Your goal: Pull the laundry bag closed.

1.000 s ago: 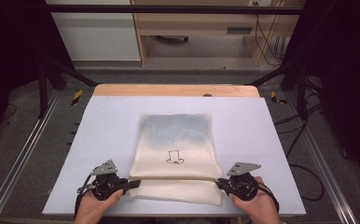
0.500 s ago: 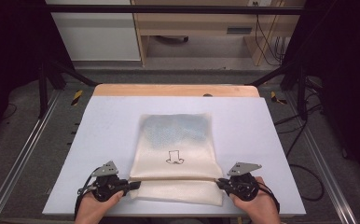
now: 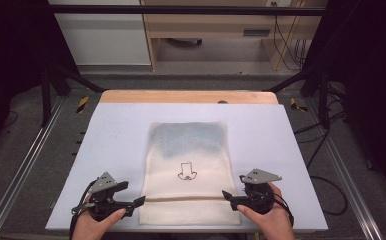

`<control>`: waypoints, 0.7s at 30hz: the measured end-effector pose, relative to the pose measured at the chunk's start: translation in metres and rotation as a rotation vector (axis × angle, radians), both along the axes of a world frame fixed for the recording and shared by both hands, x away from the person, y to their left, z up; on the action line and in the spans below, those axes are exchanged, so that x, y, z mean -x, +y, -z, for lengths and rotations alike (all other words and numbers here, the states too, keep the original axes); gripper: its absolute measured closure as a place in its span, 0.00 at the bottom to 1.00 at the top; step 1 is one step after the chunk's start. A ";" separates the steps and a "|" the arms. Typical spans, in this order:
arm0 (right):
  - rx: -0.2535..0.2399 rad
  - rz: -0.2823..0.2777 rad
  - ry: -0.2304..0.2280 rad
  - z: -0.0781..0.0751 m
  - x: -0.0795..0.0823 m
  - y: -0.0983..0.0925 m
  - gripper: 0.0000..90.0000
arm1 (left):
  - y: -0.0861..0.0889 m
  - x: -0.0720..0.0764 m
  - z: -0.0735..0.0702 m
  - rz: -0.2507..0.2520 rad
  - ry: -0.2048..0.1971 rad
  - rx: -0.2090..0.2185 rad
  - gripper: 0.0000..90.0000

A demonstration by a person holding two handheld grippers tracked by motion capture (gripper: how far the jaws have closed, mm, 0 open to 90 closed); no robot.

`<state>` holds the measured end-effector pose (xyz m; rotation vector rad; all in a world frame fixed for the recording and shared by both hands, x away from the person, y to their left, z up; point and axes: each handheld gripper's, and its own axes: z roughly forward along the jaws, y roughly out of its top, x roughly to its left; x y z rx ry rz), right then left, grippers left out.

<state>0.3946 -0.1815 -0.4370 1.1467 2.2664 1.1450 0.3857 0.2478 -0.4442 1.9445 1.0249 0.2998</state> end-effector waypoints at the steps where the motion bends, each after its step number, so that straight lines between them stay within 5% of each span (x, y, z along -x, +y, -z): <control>1: -0.001 0.018 -0.012 -0.002 -0.001 0.000 0.19 | 0.001 0.000 -0.002 -0.012 -0.019 -0.015 0.12; 4: -0.029 0.069 -0.033 -0.009 -0.008 -0.003 0.12 | 0.007 -0.004 -0.008 -0.031 -0.040 -0.042 0.11; 7: -0.017 0.102 -0.043 -0.020 -0.013 -0.009 0.08 | 0.014 -0.009 -0.016 -0.037 -0.025 -0.053 0.10; 10: -0.013 0.122 -0.047 -0.031 -0.018 -0.016 0.08 | 0.020 -0.016 -0.022 -0.039 -0.005 -0.112 0.10; 15: 0.032 0.165 -0.005 -0.044 -0.033 -0.027 0.09 | 0.028 -0.029 -0.033 -0.044 0.028 -0.208 0.11; 21: 0.066 0.229 0.022 -0.061 -0.046 -0.035 0.09 | 0.033 -0.042 -0.047 -0.050 0.044 -0.234 0.11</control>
